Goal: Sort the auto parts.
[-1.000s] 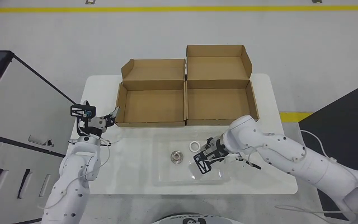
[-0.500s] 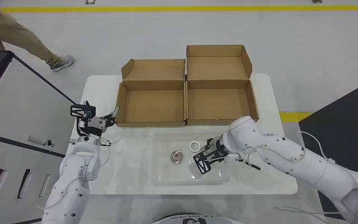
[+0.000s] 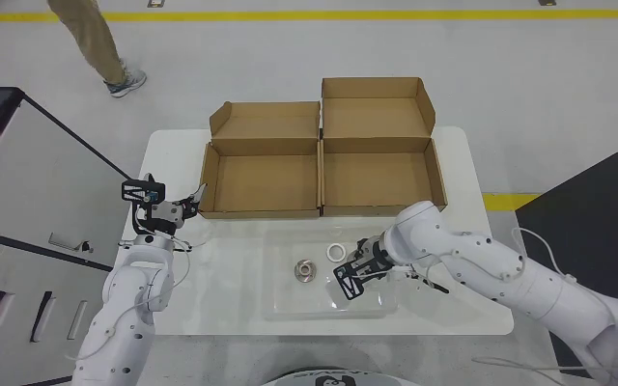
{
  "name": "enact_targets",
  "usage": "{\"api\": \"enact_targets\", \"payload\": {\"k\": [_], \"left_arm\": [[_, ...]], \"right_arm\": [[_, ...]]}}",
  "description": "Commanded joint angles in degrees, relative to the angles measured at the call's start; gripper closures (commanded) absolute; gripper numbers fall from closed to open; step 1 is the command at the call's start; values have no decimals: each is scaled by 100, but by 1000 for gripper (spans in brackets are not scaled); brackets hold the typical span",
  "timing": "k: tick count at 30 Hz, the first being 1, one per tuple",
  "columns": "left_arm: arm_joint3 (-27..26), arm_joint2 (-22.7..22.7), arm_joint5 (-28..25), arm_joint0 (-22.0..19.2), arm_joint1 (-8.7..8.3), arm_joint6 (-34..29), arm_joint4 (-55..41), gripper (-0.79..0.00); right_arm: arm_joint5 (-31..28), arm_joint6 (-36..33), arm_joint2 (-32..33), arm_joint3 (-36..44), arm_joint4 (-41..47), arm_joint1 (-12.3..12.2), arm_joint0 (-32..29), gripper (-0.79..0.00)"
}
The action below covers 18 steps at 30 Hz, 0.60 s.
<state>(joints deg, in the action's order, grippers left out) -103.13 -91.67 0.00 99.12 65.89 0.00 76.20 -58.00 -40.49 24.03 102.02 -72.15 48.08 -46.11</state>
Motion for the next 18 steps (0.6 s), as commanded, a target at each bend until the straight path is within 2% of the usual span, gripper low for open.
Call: {"api": "enact_targets", "payload": {"k": [1, 13, 15, 18], "left_arm": [[0, 0, 0, 0, 0, 0, 0, -785], [0, 0, 0, 0, 0, 0, 0, -785], [0, 0, 0, 0, 0, 0, 0, -785], [0, 0, 0, 0, 0, 0, 0, -785]], "right_arm": [[4, 5, 10, -5, -11, 5, -16, -329], [7, -15, 78, -32, -65, 40, -96, -289], [15, -17, 94, -34, -63, 45, -109, -274], [13, -33, 115, -35, -74, 51, -124, -203]]}}
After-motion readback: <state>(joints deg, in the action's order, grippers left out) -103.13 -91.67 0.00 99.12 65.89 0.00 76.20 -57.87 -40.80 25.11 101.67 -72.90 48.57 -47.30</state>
